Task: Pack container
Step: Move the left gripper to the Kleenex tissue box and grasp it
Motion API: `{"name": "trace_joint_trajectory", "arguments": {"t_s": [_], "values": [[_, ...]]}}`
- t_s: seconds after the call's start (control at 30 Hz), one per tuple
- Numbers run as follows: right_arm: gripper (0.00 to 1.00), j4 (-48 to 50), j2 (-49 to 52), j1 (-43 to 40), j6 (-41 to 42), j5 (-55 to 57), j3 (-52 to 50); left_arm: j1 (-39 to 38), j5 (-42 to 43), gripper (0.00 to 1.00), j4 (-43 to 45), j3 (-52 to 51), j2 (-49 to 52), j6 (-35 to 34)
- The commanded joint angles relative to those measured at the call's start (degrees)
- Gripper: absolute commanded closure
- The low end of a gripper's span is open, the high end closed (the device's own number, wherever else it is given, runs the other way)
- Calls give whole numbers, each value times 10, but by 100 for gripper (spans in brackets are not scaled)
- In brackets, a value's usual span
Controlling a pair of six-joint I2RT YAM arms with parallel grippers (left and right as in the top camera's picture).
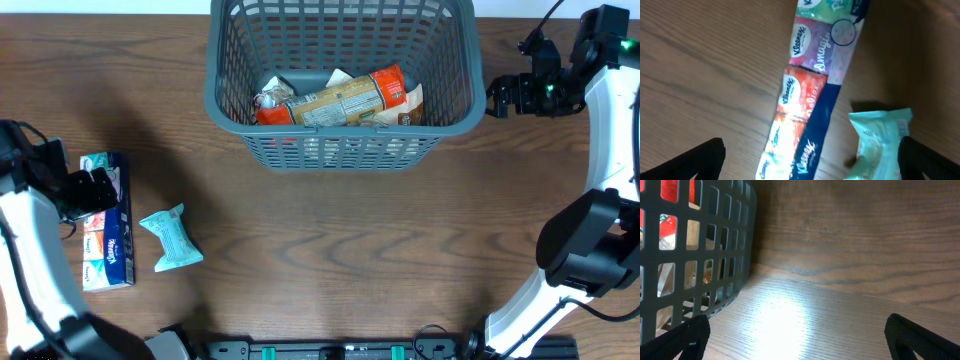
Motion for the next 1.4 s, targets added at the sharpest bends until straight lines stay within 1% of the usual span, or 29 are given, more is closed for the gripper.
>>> {"name": "trace_joint_trajectory", "arguments": {"t_s": [0.0,0.2,0.37,0.57,0.87,1.23,1.37], "values": [[1,2,-1,2,-7,-4,-4,4,-12,1,3,-4,40,16],[1,4,-1,2,-7,-4,-4,3,-12,1,8,-4,119,16],[1,4,-1,2,-7,-4,-4,0,-11,1,10,-4,162,16],[1,6,-1,2,-7,-4,-4,-17,-12,1,33,-4,170,18],[1,6,-1,2,-7,-4,-4,-19,-12,1,56,-7,180,26],[1,6,-1,2,-7,-4,-4,-19,-11,1,63,-8,235,25],[1,5,-1,2,-7,-4,-4,-19,-6,1,63,-8,248,14]]}}
